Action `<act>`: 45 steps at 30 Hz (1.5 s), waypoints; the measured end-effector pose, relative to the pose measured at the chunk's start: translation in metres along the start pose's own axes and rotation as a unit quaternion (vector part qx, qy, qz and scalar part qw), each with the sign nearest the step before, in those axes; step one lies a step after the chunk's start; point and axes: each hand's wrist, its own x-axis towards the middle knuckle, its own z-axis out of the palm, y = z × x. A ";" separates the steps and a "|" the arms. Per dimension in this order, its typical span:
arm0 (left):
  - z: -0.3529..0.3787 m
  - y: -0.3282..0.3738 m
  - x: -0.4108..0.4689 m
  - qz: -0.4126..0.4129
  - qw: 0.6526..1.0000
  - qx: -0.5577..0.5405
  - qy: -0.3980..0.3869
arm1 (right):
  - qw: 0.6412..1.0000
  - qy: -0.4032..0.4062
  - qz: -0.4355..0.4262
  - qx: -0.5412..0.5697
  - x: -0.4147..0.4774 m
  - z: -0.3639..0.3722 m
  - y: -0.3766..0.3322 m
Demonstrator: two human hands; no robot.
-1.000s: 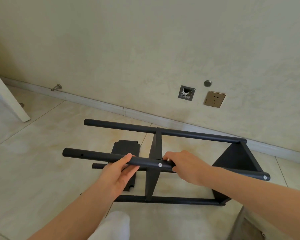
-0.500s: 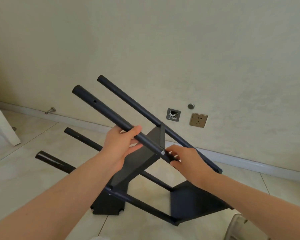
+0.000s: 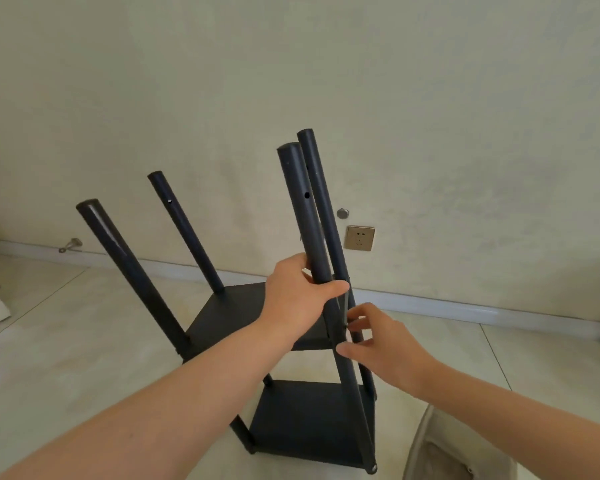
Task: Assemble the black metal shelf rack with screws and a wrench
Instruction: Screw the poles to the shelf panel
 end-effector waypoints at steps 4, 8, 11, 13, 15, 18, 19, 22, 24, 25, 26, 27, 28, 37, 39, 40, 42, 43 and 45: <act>0.027 0.004 -0.016 0.020 0.999 0.017 -0.022 | 0.999 0.008 -0.013 0.047 -0.020 -0.005 0.010; 0.043 0.001 -0.030 0.030 0.998 0.015 -0.056 | 0.997 0.036 -0.018 0.068 -0.025 -0.004 0.014; 0.030 0.000 -0.024 0.041 0.989 -0.019 -0.138 | 0.997 0.042 -0.017 0.061 -0.027 -0.005 0.027; 0.013 -0.006 -0.016 0.048 0.980 0.054 -0.186 | 0.997 0.047 -0.004 0.068 -0.028 -0.009 0.035; -0.001 -0.025 -0.011 0.037 0.955 0.198 -0.218 | 0.996 0.050 0.000 0.071 -0.028 -0.013 0.042; -0.006 -0.064 -0.013 -0.028 0.859 0.407 -0.308 | 0.997 0.039 0.003 0.072 -0.030 -0.018 0.052; -0.004 -0.075 -0.014 -0.039 0.826 0.459 -0.326 | 0.997 0.035 0.004 0.072 -0.031 -0.019 0.056; -0.001 -0.094 -0.014 -0.054 0.788 0.523 -0.320 | 0.997 0.030 0.012 0.073 -0.033 -0.021 0.064; 0.002 -0.098 -0.013 -0.049 0.777 0.546 -0.310 | 0.995 0.030 0.022 0.088 -0.034 -0.022 0.067; 0.005 -0.098 -0.013 -0.044 0.772 0.554 -0.307 | 0.994 0.031 0.028 0.097 -0.035 -0.024 0.068; 0.009 -0.098 -0.012 -0.040 0.769 0.560 -0.307 | 0.993 0.034 0.034 0.105 -0.035 -0.025 0.070; 0.014 -0.097 -0.012 -0.036 0.766 0.564 -0.307 | 0.992 0.037 0.040 0.112 -0.037 -0.028 0.071; 0.020 -0.096 -0.012 -0.031 0.764 0.567 -0.306 | 0.991 0.040 0.046 0.118 -0.038 -0.031 0.073; 0.072 -0.090 -0.005 0.015 0.748 0.587 -0.308 | 0.981 0.098 0.091 0.144 -0.045 -0.057 0.112; 0.082 -0.092 -0.006 0.022 0.750 0.587 -0.304 | 0.978 0.106 0.097 0.151 -0.046 -0.061 0.121; 0.086 -0.093 -0.006 0.027 0.750 0.588 -0.300 | 0.977 0.109 0.100 0.155 -0.046 -0.062 0.124; 0.093 -0.095 -0.008 0.037 0.751 0.593 -0.290 | 0.974 0.116 0.105 0.162 -0.046 -0.062 0.130; 0.096 -0.096 -0.009 0.042 0.750 0.595 -0.286 | 0.973 0.122 0.107 0.164 -0.046 -0.062 0.131; 0.097 -0.097 -0.009 0.049 0.748 0.599 -0.282 | 0.972 0.130 0.106 0.166 -0.046 -0.061 0.133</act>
